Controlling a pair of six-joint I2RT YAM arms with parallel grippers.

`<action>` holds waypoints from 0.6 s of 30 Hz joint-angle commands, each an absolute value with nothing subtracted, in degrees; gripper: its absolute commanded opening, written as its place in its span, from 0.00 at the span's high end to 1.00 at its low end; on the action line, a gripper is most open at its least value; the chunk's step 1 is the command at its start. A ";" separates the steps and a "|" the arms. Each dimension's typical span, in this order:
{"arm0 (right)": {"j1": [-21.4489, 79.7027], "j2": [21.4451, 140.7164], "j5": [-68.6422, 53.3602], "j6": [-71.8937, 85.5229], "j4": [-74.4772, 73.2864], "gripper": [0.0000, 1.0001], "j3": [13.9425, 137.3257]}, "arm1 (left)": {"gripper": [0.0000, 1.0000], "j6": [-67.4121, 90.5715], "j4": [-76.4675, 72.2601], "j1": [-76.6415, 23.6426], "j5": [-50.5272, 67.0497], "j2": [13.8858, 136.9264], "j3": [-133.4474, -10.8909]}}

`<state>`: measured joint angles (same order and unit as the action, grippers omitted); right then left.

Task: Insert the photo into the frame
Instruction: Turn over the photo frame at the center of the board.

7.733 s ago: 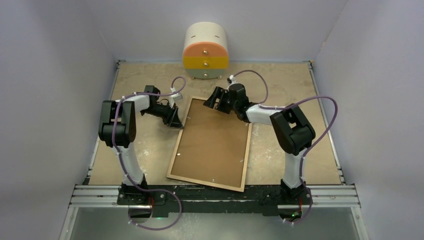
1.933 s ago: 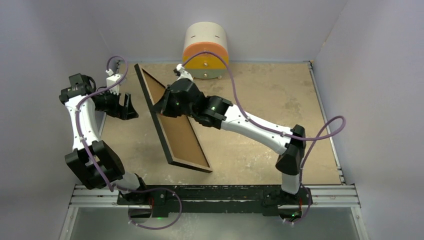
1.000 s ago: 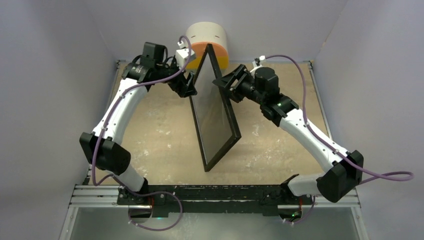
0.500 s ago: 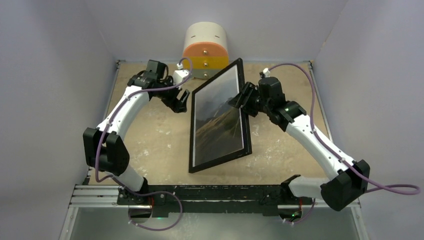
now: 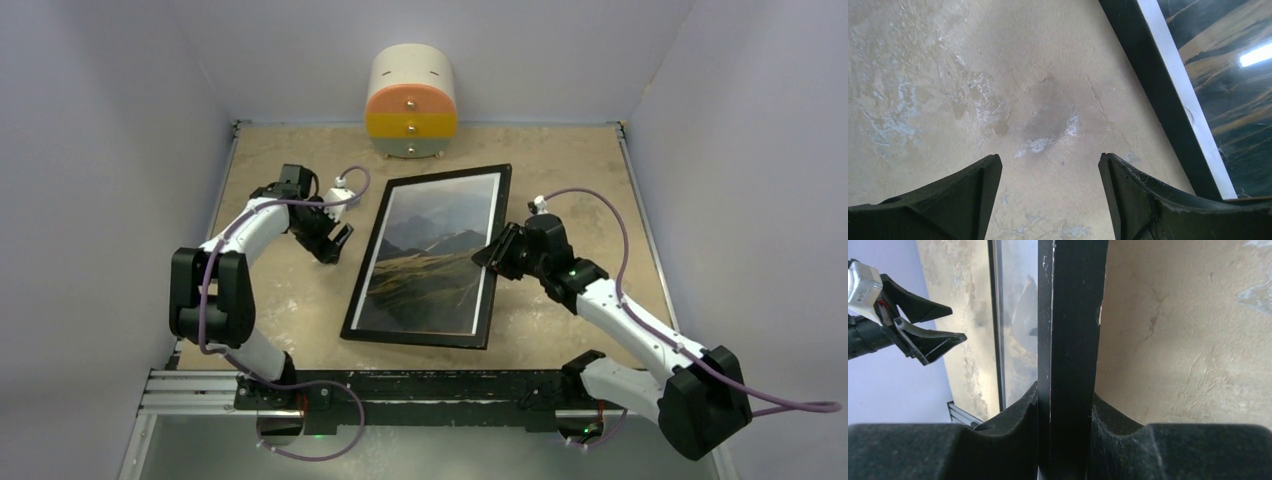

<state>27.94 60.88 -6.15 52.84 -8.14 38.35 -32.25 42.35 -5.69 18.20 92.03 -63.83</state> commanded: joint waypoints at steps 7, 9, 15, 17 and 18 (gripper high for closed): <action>27.71 65.58 -9.15 54.22 8.78 0.75 29.71 | 0.25 -35.26 31.86 -5.79 13.06 96.64 -58.32; 27.47 67.70 -9.70 52.41 9.36 0.73 29.70 | 0.25 -35.14 31.38 -5.86 13.58 97.75 -57.71; 26.64 74.08 -11.81 49.31 11.28 0.71 30.65 | 0.26 -35.65 29.27 -5.98 12.92 98.89 -55.19; 26.27 76.53 -12.63 48.67 11.22 0.69 31.49 | 0.26 -35.90 29.58 -6.00 13.15 99.04 -54.76; 26.09 77.96 -12.92 48.13 11.10 0.67 31.93 | 0.26 -35.86 29.74 -6.06 13.52 99.01 -54.37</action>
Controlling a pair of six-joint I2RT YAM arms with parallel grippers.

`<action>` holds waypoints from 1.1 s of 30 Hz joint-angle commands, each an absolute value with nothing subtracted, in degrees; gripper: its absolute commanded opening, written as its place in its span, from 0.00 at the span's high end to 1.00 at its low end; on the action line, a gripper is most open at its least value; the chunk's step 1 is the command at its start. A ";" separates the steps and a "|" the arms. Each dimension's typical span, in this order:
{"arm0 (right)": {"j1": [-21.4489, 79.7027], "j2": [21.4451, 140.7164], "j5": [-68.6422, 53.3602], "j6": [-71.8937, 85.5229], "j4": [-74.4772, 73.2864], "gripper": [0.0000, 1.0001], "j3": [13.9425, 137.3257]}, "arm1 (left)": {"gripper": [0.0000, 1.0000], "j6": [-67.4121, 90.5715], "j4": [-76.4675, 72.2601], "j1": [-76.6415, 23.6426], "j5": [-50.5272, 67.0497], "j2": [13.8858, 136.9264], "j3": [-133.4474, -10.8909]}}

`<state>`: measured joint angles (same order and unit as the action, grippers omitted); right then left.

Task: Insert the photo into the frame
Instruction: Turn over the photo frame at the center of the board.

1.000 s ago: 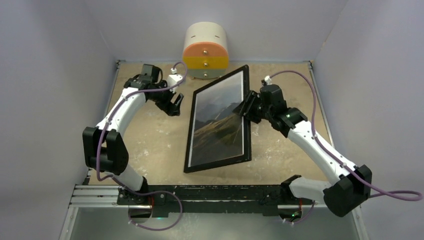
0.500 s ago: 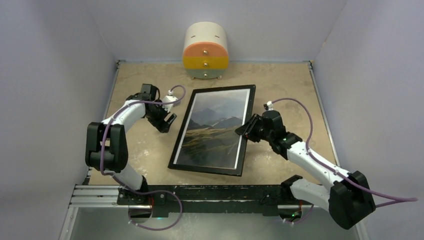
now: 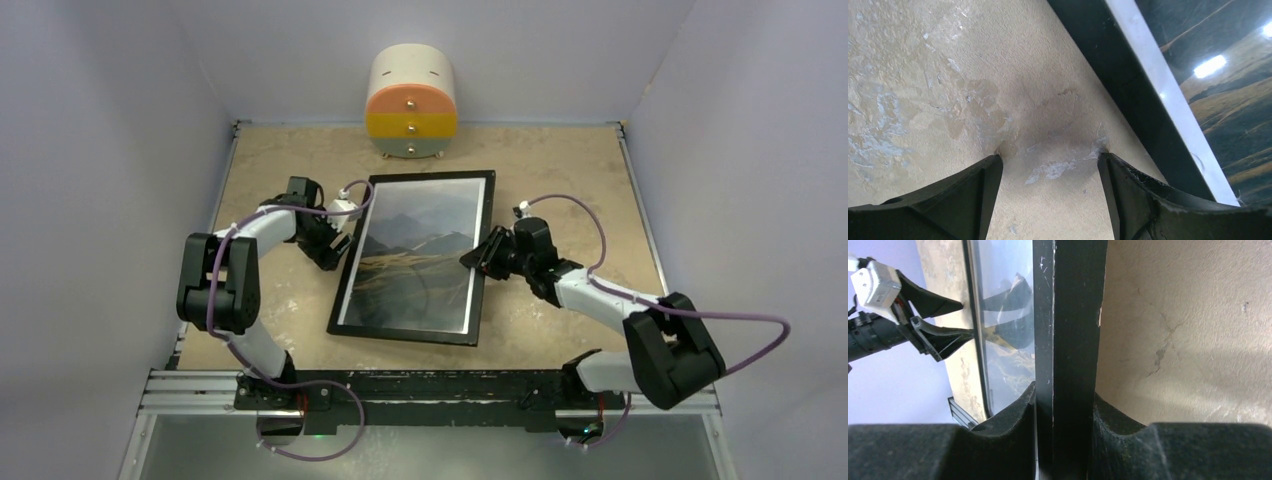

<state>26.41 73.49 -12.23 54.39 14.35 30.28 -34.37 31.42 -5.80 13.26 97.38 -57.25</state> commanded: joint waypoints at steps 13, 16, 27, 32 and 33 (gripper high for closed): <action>23.85 92.68 -16.44 44.10 12.93 0.44 35.14 | 0.26 -38.27 32.08 -8.58 13.44 97.08 -51.08; 23.64 94.92 -16.58 43.49 12.21 0.40 36.33 | 0.26 -38.62 32.81 -9.03 13.58 96.58 -50.79; 23.64 94.27 -6.14 39.06 0.14 0.17 40.69 | 0.27 -40.83 35.35 -10.28 14.15 93.51 -48.42; 23.64 90.33 -0.36 38.79 -4.68 0.02 39.29 | 0.27 -41.46 36.25 -10.44 14.22 92.11 -47.93; 23.60 89.36 -0.12 38.76 -5.01 0.01 39.09 | 0.27 -41.48 36.42 -10.58 14.31 91.89 -47.95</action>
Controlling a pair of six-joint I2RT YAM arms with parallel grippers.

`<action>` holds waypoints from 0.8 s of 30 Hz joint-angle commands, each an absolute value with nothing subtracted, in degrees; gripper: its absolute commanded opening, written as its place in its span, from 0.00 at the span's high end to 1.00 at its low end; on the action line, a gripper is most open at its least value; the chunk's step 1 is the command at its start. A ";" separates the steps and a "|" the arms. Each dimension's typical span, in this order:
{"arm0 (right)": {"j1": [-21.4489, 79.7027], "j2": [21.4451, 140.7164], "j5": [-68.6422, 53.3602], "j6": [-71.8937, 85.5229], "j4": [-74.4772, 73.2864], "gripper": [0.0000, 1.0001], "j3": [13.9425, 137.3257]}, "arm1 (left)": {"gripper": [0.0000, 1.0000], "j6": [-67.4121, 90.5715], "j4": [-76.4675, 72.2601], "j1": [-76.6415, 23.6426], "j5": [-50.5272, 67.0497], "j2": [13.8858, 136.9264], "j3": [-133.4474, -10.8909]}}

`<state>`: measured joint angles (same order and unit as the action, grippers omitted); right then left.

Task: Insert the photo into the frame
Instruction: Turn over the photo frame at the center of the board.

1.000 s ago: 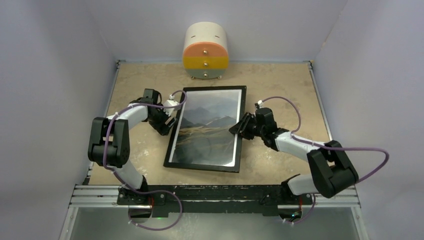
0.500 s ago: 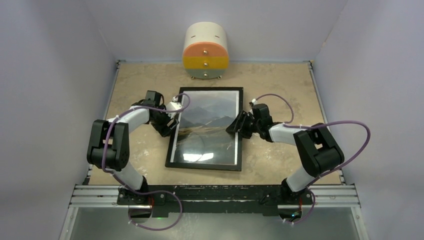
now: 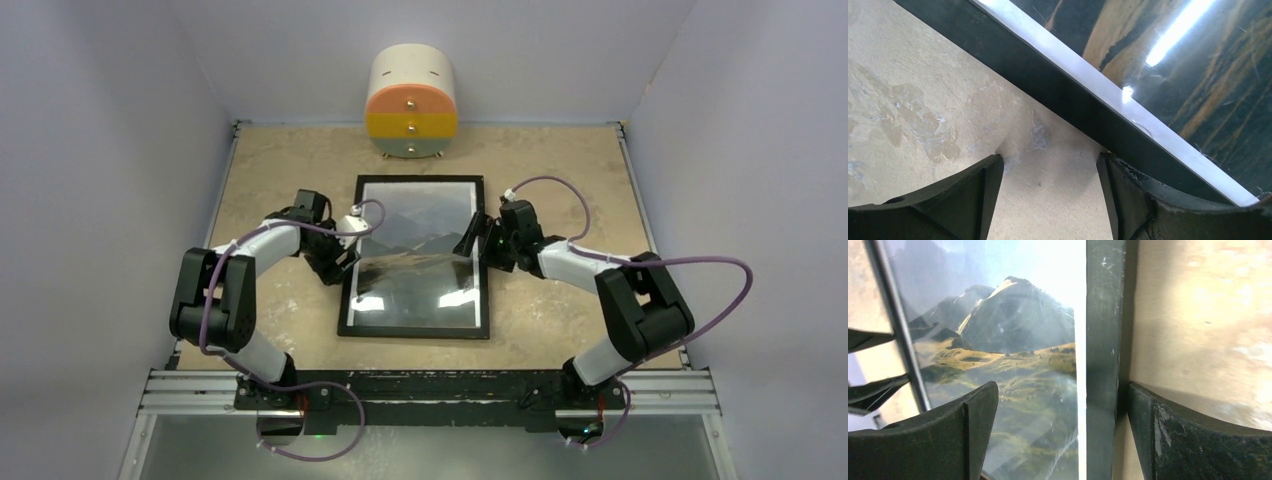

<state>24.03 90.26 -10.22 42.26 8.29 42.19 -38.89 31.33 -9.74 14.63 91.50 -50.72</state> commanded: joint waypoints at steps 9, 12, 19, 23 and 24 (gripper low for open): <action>23.56 87.29 5.17 37.72 -10.27 0.01 42.70 | 0.24 -41.26 38.84 -11.34 14.91 90.49 -49.14; 23.48 83.57 9.44 37.38 -12.60 0.01 44.95 | 0.18 -39.97 39.62 -10.21 14.23 88.70 -51.98; 23.38 69.86 29.08 36.74 -7.38 0.01 42.65 | 0.14 -25.43 25.41 5.11 23.34 82.78 -58.19; 23.38 67.37 42.75 30.22 9.69 0.01 33.00 | 0.11 -17.91 1.08 10.18 31.84 73.30 -43.92; 23.38 67.42 45.39 28.09 13.38 0.01 30.91 | 0.10 -16.07 -4.73 10.19 32.08 71.59 -39.93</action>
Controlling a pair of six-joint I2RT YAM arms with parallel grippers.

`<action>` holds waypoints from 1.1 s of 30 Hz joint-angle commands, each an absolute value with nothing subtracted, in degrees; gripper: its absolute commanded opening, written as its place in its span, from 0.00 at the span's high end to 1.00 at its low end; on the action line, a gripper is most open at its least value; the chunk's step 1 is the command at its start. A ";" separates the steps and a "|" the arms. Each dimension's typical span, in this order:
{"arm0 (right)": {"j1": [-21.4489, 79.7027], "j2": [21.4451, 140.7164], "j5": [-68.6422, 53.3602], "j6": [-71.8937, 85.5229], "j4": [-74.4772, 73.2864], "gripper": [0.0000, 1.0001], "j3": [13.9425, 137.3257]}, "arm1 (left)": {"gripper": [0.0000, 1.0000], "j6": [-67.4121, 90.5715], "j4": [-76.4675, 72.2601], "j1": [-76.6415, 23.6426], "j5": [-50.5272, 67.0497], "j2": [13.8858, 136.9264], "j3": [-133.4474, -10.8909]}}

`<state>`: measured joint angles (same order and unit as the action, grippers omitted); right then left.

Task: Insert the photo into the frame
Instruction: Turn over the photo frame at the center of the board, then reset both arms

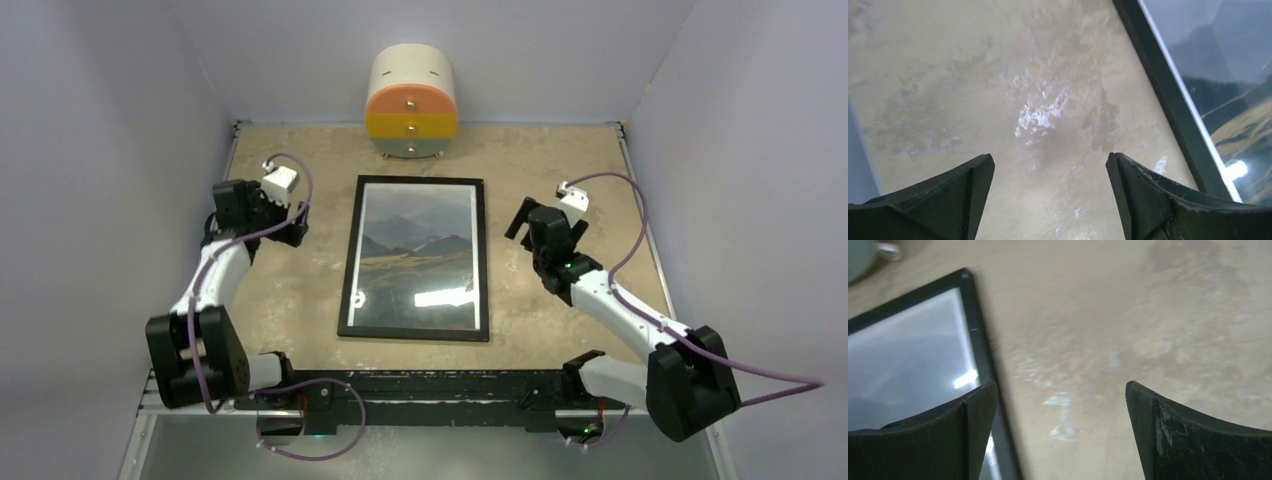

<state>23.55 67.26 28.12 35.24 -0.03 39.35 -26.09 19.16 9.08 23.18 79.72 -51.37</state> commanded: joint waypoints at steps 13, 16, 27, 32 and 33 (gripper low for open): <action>18.00 71.65 47.02 8.19 67.45 0.01 10.00 | 0.08 -4.76 -48.72 10.13 30.58 77.38 -18.12; 15.94 76.53 48.95 9.42 73.42 0.01 9.65 | 0.08 -5.29 -54.92 10.11 30.80 80.77 -16.59; 13.28 86.97 36.26 3.26 86.60 0.01 9.67 | 0.07 -1.11 -72.43 9.17 26.59 91.72 -16.06; 13.56 94.28 31.63 -3.09 100.91 0.01 7.94 | 0.06 -5.70 -69.15 2.33 13.29 90.90 -16.12; 13.47 91.97 30.71 0.09 93.02 0.01 9.00 | 0.06 -7.40 -68.61 -0.09 9.59 91.72 -16.36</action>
<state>13.45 91.64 34.87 2.20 84.71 8.86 -3.22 -65.41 6.00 21.50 91.53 -16.51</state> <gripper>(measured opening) 0.987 0.939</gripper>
